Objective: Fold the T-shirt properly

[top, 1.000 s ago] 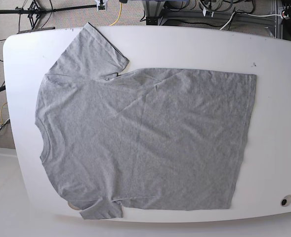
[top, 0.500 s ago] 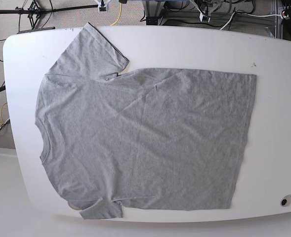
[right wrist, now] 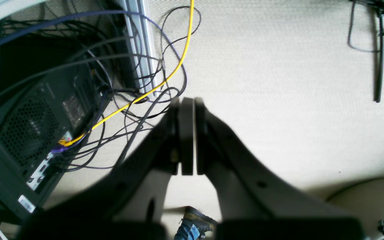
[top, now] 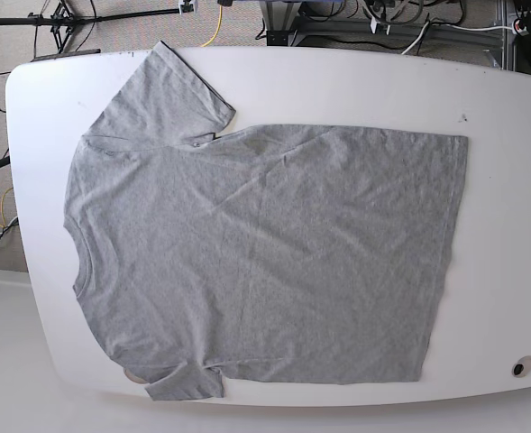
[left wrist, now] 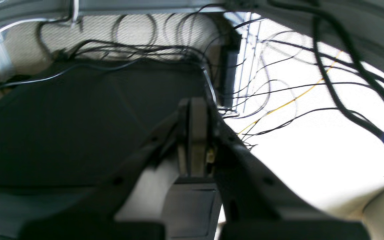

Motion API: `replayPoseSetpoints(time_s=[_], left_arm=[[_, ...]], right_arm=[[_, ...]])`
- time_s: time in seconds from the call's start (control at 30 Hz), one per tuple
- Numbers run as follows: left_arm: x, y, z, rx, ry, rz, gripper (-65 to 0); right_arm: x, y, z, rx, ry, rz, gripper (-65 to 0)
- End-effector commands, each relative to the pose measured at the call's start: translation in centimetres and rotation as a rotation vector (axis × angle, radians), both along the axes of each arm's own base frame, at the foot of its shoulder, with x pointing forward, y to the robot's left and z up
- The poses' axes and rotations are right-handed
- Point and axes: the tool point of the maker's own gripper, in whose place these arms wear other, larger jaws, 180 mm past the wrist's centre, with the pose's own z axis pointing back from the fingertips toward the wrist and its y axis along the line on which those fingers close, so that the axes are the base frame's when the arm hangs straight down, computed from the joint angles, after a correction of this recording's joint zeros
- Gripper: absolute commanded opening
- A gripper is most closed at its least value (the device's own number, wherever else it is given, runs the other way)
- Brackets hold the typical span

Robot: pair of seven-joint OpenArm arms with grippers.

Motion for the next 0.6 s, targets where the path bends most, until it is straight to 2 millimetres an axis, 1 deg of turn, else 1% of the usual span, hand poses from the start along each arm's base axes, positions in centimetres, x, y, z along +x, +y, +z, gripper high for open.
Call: replayPoseSetpoints(time_s=[0.0, 0.1, 0.17, 0.23, 0.5, 0.57], left_arm=[[-1.0, 1.0, 0.3, 0.016, -0.006, -0.006, -65.0], [-1.2, 1.4, 0.7, 0.023, -0.026, -0.014, -65.0], [-1.3, 2.3, 1.6, 0.036, -0.074, -0.031, -65.0], [-1.5, 2.4, 1.8, 0.037, -0.082, -0.039, -65.0], [-2.0, 2.9, 2.4, 0.043, -0.082, -0.051, -65.0], [-1.7, 3.4, 2.9, 0.052, -0.098, -0.061, -65.0]], right_arm=[[-2.0, -0.8, 0.4, -0.012, 0.022, 0.003, -65.0], [-2.9, -1.2, 0.7, -0.017, 0.023, 0.011, -65.0], [-3.5, -1.6, 1.4, -0.016, -0.007, 0.03, -65.0], [-3.8, -1.7, 1.7, -0.019, -0.014, 0.032, -65.0], [-4.3, -2.2, 2.5, -0.031, -0.038, 0.05, -65.0], [-4.3, -2.5, 3.1, -0.03, -0.058, 0.049, -65.0]])
